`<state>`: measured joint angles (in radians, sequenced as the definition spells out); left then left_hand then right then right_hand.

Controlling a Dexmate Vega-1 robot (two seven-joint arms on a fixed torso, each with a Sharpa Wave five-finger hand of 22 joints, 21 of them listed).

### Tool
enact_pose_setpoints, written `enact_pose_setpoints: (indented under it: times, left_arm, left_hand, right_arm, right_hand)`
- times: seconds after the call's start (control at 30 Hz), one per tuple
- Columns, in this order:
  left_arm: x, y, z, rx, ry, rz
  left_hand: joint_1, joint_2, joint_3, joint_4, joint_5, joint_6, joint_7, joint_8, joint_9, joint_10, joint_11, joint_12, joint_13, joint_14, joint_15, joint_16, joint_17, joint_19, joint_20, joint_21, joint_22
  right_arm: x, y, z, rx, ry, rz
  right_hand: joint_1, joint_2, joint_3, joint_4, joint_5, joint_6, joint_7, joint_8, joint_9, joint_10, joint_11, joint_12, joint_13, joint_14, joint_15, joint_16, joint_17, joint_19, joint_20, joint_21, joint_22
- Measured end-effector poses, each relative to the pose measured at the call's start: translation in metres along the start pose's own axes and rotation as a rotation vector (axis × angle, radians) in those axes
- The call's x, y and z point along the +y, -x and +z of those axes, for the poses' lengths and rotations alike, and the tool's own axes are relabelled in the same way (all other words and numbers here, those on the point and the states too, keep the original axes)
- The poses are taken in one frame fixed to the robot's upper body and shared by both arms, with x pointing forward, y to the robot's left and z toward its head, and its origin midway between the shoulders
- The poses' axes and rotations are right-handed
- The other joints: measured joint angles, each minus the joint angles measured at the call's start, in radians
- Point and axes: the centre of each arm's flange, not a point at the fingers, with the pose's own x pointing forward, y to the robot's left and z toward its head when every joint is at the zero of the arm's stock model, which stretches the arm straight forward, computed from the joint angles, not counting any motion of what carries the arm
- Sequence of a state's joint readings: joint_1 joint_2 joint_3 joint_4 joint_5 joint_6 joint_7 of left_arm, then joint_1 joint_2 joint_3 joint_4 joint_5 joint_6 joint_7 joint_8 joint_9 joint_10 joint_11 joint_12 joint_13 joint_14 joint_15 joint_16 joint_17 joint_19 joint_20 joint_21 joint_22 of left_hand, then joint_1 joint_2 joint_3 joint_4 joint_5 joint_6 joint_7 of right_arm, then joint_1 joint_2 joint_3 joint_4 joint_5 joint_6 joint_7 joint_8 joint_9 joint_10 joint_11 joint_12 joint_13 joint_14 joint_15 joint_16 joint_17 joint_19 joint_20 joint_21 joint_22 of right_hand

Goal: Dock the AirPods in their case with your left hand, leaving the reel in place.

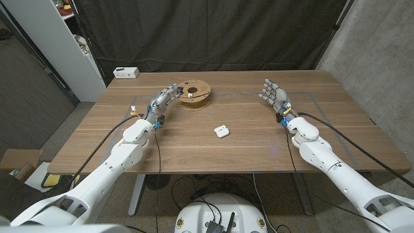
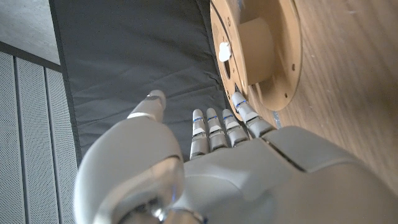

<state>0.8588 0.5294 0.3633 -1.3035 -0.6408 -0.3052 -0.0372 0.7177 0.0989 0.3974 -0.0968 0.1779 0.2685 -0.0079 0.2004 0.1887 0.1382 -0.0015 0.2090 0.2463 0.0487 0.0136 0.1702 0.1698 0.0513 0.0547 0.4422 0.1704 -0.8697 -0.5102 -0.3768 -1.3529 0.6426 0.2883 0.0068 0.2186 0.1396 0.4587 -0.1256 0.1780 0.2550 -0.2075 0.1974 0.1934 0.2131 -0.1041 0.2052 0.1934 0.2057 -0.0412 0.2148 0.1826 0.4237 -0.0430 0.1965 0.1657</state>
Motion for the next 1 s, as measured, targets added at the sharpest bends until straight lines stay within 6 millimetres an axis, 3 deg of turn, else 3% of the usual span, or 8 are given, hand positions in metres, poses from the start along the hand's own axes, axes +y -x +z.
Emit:
enact_pose_setpoints:
  times: [0.2,0.27,0.3,0.4,0.5,0.77,0.9,1.0]
  left_arm:
    - [0.010,0.005,0.019,0.042,-0.155,-0.007]
    - [0.015,0.005,0.011,0.086,-0.201,0.027]
    - [0.010,0.004,0.033,0.063,-0.263,0.000]
    - [0.010,0.003,0.037,0.089,-0.342,0.019]
    - [-0.005,-0.005,0.065,0.071,-0.466,0.011]
    - [-0.026,-0.028,0.085,0.131,-0.737,0.056]
    - [-0.035,-0.040,0.097,0.168,-0.882,0.065]
    - [-0.038,-0.046,0.103,0.189,-0.956,0.063]
  left_hand:
    - [-0.003,-0.009,-0.022,-0.033,0.000,0.016,-0.017,-0.004,0.004,-0.088,0.012,-0.010,-0.012,-0.119,0.026,0.000,0.000,-0.107,0.018,-0.090,0.000]
    - [0.000,-0.012,-0.022,-0.039,0.000,0.041,-0.020,0.005,0.005,-0.098,0.012,-0.010,-0.014,-0.131,0.022,0.000,0.000,-0.116,0.017,-0.107,-0.002]
    - [0.004,-0.015,-0.022,-0.045,0.000,0.061,-0.022,0.013,0.005,-0.100,0.010,-0.008,-0.016,-0.135,0.020,0.001,0.000,-0.117,0.015,-0.116,-0.003]
    - [0.006,-0.016,-0.022,-0.050,0.000,0.126,-0.014,0.031,0.009,-0.100,0.009,-0.001,-0.019,-0.138,0.024,0.007,0.000,-0.117,0.016,-0.135,-0.003]
    - [0.020,-0.020,-0.028,-0.055,0.000,0.194,-0.024,0.049,0.009,-0.084,-0.007,0.011,-0.023,-0.125,0.011,0.011,0.000,-0.100,0.013,-0.143,-0.003]
    - [0.042,-0.042,-0.037,-0.065,0.000,0.266,-0.053,0.063,0.009,-0.066,-0.025,0.018,-0.027,-0.104,-0.003,0.015,0.000,-0.069,0.010,-0.155,-0.003]
    - [0.050,-0.049,-0.041,-0.068,0.004,0.275,-0.063,0.063,0.013,-0.071,-0.030,0.018,-0.028,-0.105,-0.004,0.015,0.000,-0.069,0.010,-0.163,-0.003]
    - [0.059,-0.059,-0.042,-0.069,0.004,0.276,-0.063,0.063,0.014,-0.077,-0.035,0.018,-0.028,-0.112,-0.011,0.014,0.000,-0.069,0.010,-0.171,-0.002]
  right_arm:
    - [0.007,0.002,0.001,0.012,0.015,0.017]
    - [0.009,0.002,0.003,0.008,0.018,0.024]
    - [0.009,0.002,0.003,0.008,0.018,0.024]
    - [0.011,0.003,0.004,0.016,0.026,0.033]
    - [0.011,0.004,0.004,0.028,0.029,0.044]
    - [0.005,0.006,0.003,0.040,0.021,0.070]
    - [-0.001,0.006,0.004,0.046,0.022,0.088]
    - [-0.005,0.006,0.004,0.051,0.019,0.099]
  right_hand:
    - [0.000,0.000,0.000,0.000,0.000,-0.007,0.021,0.000,0.000,0.000,0.000,0.000,0.000,0.000,0.000,-0.003,-0.001,0.000,0.000,0.000,0.000]
    - [0.000,0.000,0.000,0.000,0.000,-0.011,0.025,0.000,0.000,0.000,0.000,0.000,0.000,0.000,0.000,-0.005,-0.001,0.000,0.000,0.000,0.000]
    - [0.000,0.000,0.000,0.000,0.000,-0.012,0.026,0.000,0.000,0.000,0.000,0.000,0.000,0.000,0.000,-0.005,-0.001,0.000,0.000,0.000,0.000]
    - [0.000,0.000,-0.004,0.004,0.004,-0.012,0.037,0.000,0.000,0.004,0.004,0.000,0.000,0.005,0.005,-0.005,-0.001,0.000,0.000,0.000,0.000]
    - [-0.002,-0.002,-0.004,0.004,0.004,-0.012,0.037,0.000,0.000,0.005,0.005,0.000,0.002,0.010,0.001,-0.005,-0.001,0.000,0.000,-0.001,0.000]
    - [-0.007,-0.007,0.000,0.008,0.004,-0.007,0.042,0.000,0.000,-0.001,0.011,0.000,0.005,0.010,0.001,-0.005,-0.001,-0.008,0.000,-0.005,0.000]
    - [-0.007,-0.007,0.000,0.008,0.004,-0.010,0.016,0.000,0.000,0.006,0.019,0.000,0.005,0.018,0.003,-0.005,-0.001,-0.008,0.000,-0.005,0.000]
    - [-0.007,-0.007,0.000,0.008,0.004,-0.008,0.030,0.000,0.000,0.007,0.020,0.000,0.005,0.018,0.004,-0.005,-0.001,-0.014,-0.004,-0.005,0.000]
